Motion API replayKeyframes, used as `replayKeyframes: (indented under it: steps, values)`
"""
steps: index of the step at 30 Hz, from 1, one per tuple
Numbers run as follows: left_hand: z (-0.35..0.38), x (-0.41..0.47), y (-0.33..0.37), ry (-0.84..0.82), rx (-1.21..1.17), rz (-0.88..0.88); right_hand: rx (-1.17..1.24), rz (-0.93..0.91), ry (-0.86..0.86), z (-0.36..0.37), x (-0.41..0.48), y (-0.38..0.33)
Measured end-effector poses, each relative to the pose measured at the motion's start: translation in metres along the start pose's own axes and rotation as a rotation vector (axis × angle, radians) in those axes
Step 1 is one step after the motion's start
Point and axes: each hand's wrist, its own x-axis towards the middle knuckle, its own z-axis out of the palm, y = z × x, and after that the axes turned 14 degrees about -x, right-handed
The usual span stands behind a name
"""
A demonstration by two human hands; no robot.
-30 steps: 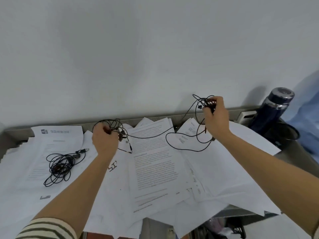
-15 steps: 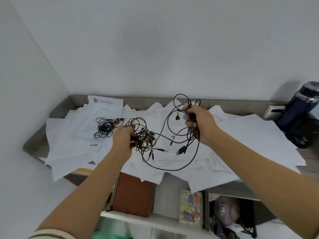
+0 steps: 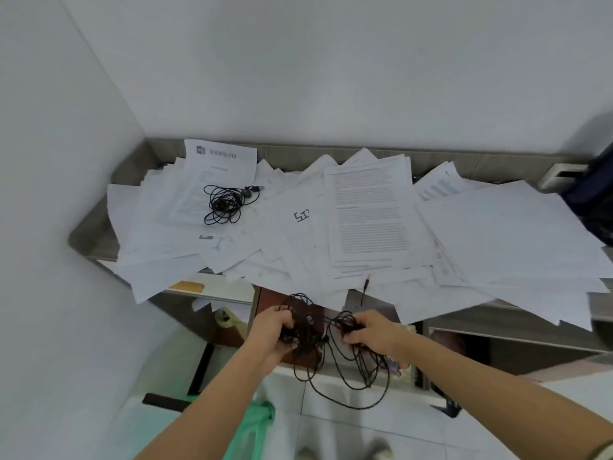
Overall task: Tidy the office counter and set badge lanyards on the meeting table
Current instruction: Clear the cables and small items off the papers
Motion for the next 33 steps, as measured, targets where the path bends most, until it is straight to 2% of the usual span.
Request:
replayKeyframes:
  steps: [2, 4, 6, 8, 9, 11, 13, 15, 18, 24, 26, 29, 31, 33]
  values:
    - [-0.009, 0.000, -0.005, 0.028, 0.007, -0.037, 0.004, 0.202, 0.091, 0.004, 0.008, 0.009]
    - [-0.019, 0.001, -0.007, 0.049, -0.011, -0.072, 0.262, 0.298, 0.213, 0.006, 0.020, 0.014]
    - [-0.025, 0.000, -0.007, 0.060, -0.057, -0.094, 0.610, 0.262, 0.366, 0.004, 0.032, 0.013]
    - [-0.026, -0.002, -0.007, 0.053, -0.126, -0.120, 0.800, 0.210, 0.487, 0.004, 0.041, 0.008]
    - [-0.025, -0.003, -0.006, 0.047, -0.164, -0.137, 0.769, 0.209, 0.538, 0.004, 0.044, 0.007]
    - [-0.023, -0.006, -0.004, 0.044, -0.233, -0.174, 0.466, 0.209, 0.593, 0.012, 0.044, 0.006]
    - [-0.021, -0.006, -0.005, 0.031, -0.297, -0.214, 0.191, 0.156, 0.499, 0.022, 0.041, 0.004]
    - [-0.019, -0.005, -0.007, 0.012, -0.324, -0.250, 0.062, 0.074, 0.432, 0.028, 0.036, 0.000]
    - [-0.008, -0.001, -0.012, -0.034, -0.376, -0.302, -0.134, 0.008, 0.442, 0.025, 0.020, 0.006]
    - [0.019, 0.020, -0.036, -0.208, -0.448, -0.344, -0.432, 0.117, 0.566, 0.014, -0.018, 0.057]
    - [0.022, 0.039, -0.052, -0.192, -0.246, -0.274, -0.438, 0.135, 0.551, 0.007, -0.031, 0.072]
    - [0.031, 0.058, -0.069, -0.122, 0.476, -0.010, -0.539, 0.081, 0.546, 0.005, -0.045, 0.086]
    - [0.043, 0.059, -0.075, -0.213, 0.855, 0.101, -0.680, 0.037, 0.568, 0.007, -0.051, 0.090]
    - [0.053, 0.057, -0.071, -0.300, 0.997, 0.107, -0.819, -0.076, 0.634, 0.010, -0.050, 0.088]
